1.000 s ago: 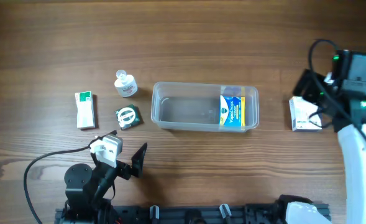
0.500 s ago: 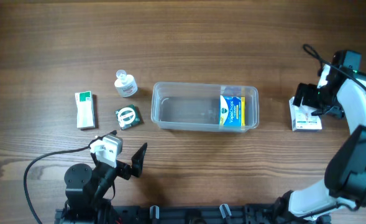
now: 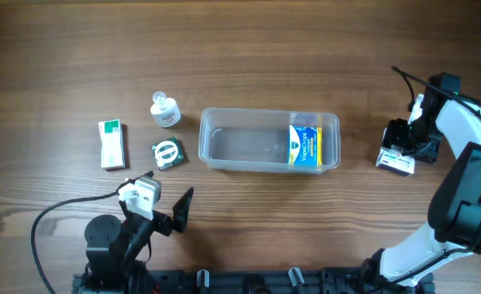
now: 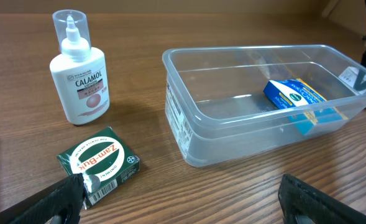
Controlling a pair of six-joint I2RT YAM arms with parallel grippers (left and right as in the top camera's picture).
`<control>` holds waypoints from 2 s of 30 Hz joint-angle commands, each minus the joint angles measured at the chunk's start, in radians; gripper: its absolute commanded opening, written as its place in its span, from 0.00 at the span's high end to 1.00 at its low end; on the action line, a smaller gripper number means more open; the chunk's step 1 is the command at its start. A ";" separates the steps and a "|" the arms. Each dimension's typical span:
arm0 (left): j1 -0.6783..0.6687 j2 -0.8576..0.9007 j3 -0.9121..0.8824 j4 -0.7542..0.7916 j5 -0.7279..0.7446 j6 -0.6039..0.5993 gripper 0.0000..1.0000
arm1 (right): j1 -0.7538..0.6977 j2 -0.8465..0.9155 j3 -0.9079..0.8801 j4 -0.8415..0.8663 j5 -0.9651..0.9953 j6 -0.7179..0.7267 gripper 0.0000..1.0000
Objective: Pack container
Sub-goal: 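Move the right gripper to the white Beiersdorf box and grasp it, then lower the white box into the container beside the Vicks pack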
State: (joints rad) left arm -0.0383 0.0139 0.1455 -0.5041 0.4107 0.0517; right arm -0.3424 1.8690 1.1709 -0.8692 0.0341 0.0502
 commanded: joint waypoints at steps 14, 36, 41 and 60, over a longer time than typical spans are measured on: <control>-0.005 -0.009 -0.003 0.003 0.012 0.016 0.00 | 0.445 -0.636 0.125 -0.249 -0.035 0.243 0.45; -0.005 -0.009 -0.003 0.003 0.012 0.016 0.00 | 0.912 -0.082 0.046 0.077 0.037 0.666 0.44; -0.005 -0.009 -0.003 0.003 0.012 0.016 0.00 | 0.912 -0.012 0.045 0.076 0.053 0.656 0.40; -0.005 -0.009 -0.003 0.003 0.012 0.016 0.00 | 0.912 -0.240 0.101 0.042 0.097 0.500 0.79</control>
State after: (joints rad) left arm -0.0383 0.0139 0.1455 -0.5037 0.4107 0.0517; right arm 0.5671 1.7267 1.2312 -0.8234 0.1127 0.5701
